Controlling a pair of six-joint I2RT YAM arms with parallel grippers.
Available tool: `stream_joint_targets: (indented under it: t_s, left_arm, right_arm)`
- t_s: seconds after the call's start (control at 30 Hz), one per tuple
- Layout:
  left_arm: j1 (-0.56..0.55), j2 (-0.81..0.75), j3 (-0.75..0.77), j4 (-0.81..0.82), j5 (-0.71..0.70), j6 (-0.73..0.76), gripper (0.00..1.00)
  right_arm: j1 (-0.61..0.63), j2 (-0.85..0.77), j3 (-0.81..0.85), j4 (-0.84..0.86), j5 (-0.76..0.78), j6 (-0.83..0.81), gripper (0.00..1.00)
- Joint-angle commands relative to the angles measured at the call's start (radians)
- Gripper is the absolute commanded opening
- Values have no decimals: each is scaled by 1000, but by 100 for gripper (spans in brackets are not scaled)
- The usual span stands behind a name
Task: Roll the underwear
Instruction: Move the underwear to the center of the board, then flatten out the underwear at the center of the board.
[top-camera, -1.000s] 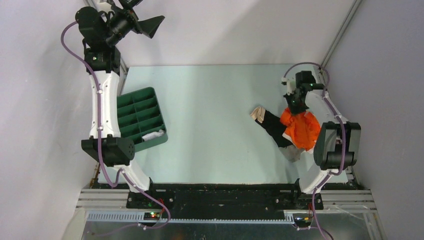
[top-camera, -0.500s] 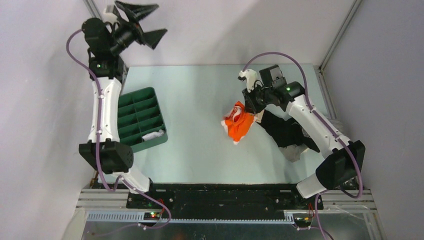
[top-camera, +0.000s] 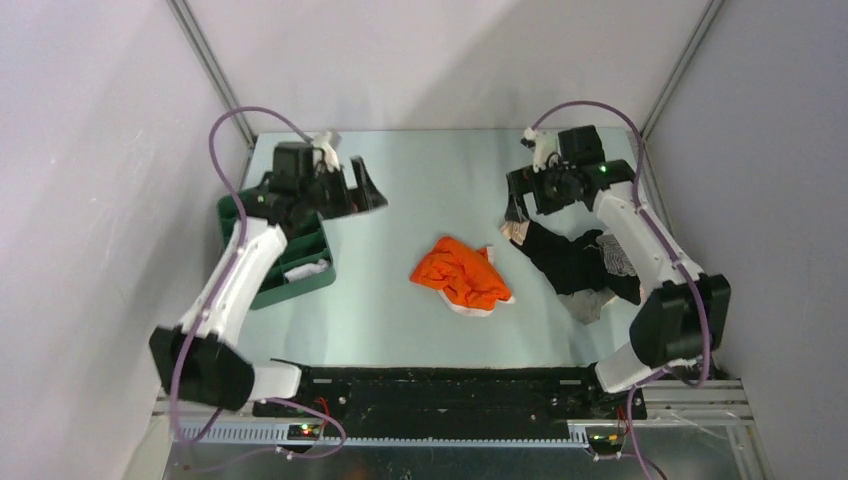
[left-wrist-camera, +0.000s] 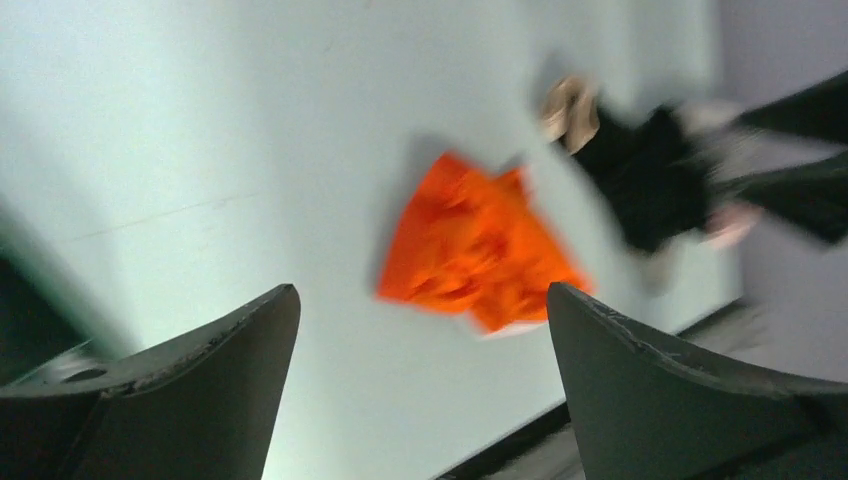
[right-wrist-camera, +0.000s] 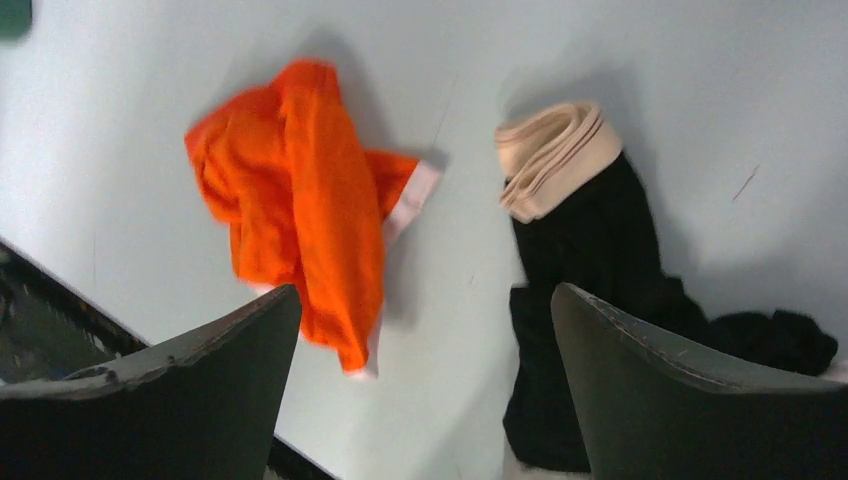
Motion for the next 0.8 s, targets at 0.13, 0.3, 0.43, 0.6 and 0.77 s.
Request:
stream_joint_targets:
  t_s: [0.13, 0.3, 0.43, 0.6, 0.77]
  left_arm:
    - [-125, -65, -28, -270, -496, 730, 99]
    - [-163, -47, -140, 28, -399, 718, 99]
    - [-278, -86, -303, 242, -530, 720, 98]
    - [-358, -106, -366, 198, -471, 745, 98]
    - [-358, -44, -449, 238, -256, 831, 92]
  right_arm:
    - [22, -323, -385, 171, -24, -278, 100]
    - [6, -265, -414, -75, -217, -816, 62]
    - [-16, -287, -549, -27, -235, -1036, 53]
    - [85, -260, -620, 59, -215, -1113, 54]
    - [222, -175, -656, 147, -173, -1125, 62]
